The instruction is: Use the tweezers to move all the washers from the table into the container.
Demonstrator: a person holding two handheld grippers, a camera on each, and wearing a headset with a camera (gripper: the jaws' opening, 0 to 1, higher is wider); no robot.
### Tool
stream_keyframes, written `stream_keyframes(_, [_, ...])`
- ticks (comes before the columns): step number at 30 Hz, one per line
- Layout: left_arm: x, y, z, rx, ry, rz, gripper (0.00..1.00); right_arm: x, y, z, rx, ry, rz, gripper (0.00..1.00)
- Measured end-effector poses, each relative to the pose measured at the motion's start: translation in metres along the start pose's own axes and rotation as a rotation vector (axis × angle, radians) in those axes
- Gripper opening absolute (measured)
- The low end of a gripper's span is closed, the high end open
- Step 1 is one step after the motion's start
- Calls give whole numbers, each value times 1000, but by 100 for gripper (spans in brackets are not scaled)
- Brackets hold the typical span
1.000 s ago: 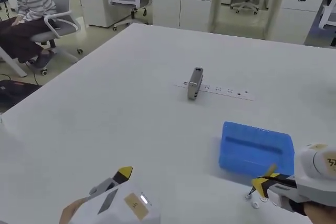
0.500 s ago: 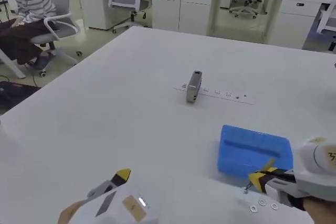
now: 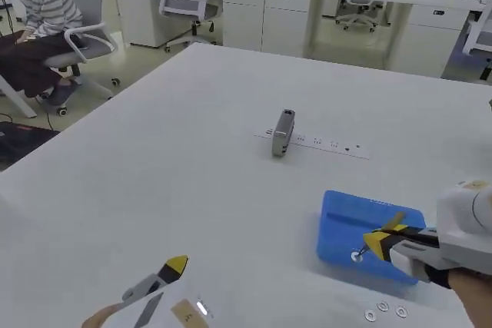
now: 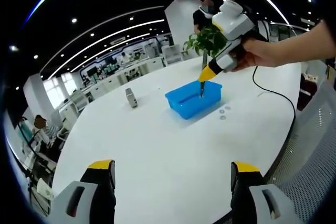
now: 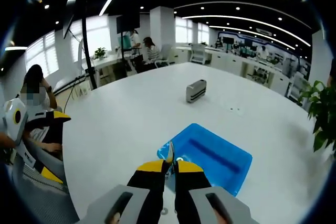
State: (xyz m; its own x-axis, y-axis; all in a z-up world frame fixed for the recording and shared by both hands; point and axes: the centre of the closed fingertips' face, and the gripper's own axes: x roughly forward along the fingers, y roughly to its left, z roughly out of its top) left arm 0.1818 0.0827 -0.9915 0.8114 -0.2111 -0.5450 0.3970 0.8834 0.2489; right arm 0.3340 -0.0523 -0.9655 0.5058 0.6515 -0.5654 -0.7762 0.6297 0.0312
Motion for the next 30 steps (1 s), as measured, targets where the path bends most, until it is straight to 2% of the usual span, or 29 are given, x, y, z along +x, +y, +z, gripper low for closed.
stream_keyframes(6, [1, 0, -1, 0, 7, -2, 93, 7, -8, 11, 8, -21, -22, 2])
stream_keyframes(10, [1, -1, -1, 3, 9, -3, 94, 15, -14, 12, 27, -24, -32, 2])
stream_keyframes(20, [2, 0, -3, -7, 16, -2, 94, 36, -24, -8, 23, 29, -69, 2])
stream_keyframes(30, [2, 1, -4, -14, 22, 0, 94, 48, -26, -22, 29, 71, -69, 2])
